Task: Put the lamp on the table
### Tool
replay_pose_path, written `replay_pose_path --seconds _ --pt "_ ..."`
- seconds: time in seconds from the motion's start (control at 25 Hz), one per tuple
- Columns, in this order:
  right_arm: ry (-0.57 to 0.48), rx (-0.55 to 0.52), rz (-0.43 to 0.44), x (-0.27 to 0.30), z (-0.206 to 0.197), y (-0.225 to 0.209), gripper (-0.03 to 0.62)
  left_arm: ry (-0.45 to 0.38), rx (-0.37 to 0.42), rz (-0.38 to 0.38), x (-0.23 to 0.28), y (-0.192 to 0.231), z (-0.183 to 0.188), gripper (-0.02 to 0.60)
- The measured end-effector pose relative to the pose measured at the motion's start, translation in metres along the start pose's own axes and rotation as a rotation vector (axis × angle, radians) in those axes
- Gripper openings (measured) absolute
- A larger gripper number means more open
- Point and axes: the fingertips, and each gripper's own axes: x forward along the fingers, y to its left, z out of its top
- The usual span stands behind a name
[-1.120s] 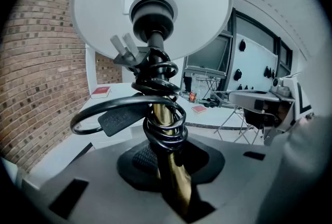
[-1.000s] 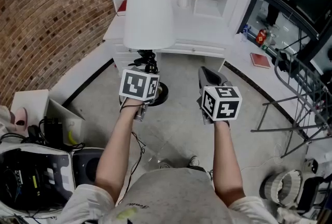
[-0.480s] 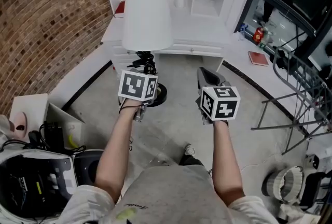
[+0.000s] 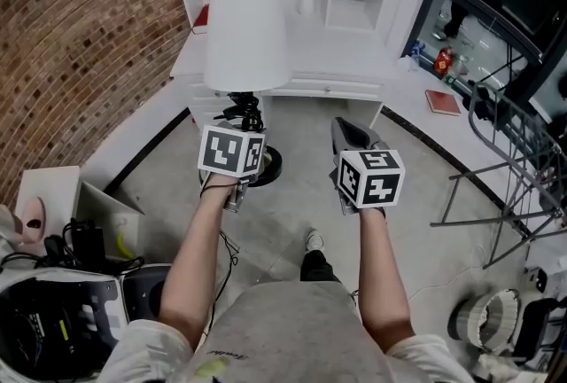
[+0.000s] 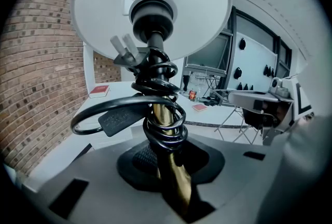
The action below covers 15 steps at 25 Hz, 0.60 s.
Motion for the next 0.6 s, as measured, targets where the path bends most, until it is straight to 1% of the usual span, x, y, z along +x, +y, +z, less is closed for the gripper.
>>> replay_pose_path --seconds 0.28,0.6 --pt "0.001 0.011 0.018 0.033 0.001 -0.027 0.005 0.015 0.002 0.028 0.03 0.01 0.015 0.084" --pt "0.011 0.006 0.054 0.084 0.013 -0.073 0.005 0.013 -0.019 0.06 0.079 0.02 0.053 0.084"
